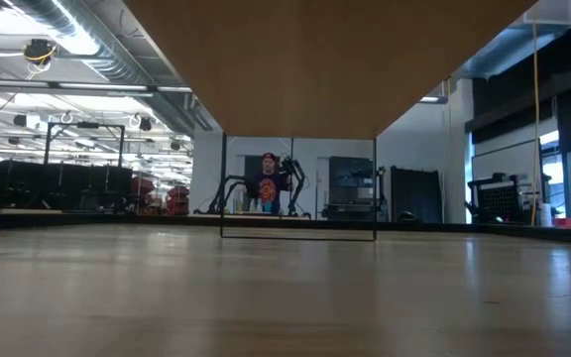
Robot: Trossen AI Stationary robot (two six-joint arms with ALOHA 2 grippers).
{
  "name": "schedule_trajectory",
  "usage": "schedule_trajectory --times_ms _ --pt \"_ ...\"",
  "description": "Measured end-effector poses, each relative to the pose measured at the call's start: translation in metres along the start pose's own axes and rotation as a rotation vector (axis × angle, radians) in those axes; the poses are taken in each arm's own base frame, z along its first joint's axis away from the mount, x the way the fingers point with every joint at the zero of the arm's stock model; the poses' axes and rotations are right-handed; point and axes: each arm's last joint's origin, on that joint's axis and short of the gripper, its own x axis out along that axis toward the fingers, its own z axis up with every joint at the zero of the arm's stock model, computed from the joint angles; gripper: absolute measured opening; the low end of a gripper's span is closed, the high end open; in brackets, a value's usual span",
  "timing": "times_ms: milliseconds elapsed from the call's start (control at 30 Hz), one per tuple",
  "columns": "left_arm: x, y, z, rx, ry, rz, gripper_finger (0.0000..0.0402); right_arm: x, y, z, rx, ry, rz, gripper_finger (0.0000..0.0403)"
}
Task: Sort vases onto shelf
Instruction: Put the green vase on the shelf aligned with the other green vases
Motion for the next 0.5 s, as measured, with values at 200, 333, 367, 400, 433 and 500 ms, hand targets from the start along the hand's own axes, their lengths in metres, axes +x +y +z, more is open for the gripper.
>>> schedule_trajectory --times_ms 200,333,367,400,433,500 --pt "-0.0005 -0.0014 -0.001 0.004 0.005 -0.008 0.0082 0.0015 0.0017 0.004 0.005 -0.014 -0.007 0.0164" --pt "-0.0005 -0.0014 -0.0009 0.004 0.004 -0.008 0.0082 -0.0002 0.0008 0.0048 -0.005 -0.02 -0.01 0.0086" --pt "-0.0005 -0.0013 -0.001 0.004 0.005 -0.008 0.0082 0.0 0.0009 0.0051 -0.005 -0.025 -0.007 0.0069" --pt "-0.0005 -0.0014 -0.0009 0.004 0.004 -0.008 0.0082 0.0 0.0011 0.0053 -0.004 -0.032 -0.001 0.0059" --pt "-0.0005 -0.0013 -0.001 0.004 0.005 -0.008 0.0082 0.0 0.0014 0.0054 -0.004 -0.037 0.004 0.0058" --pt "-0.0005 -0.0014 -0.001 0.004 0.005 -0.009 0.0082 -0.0007 0.0011 0.0065 0.001 -0.035 0.012 0.0058"
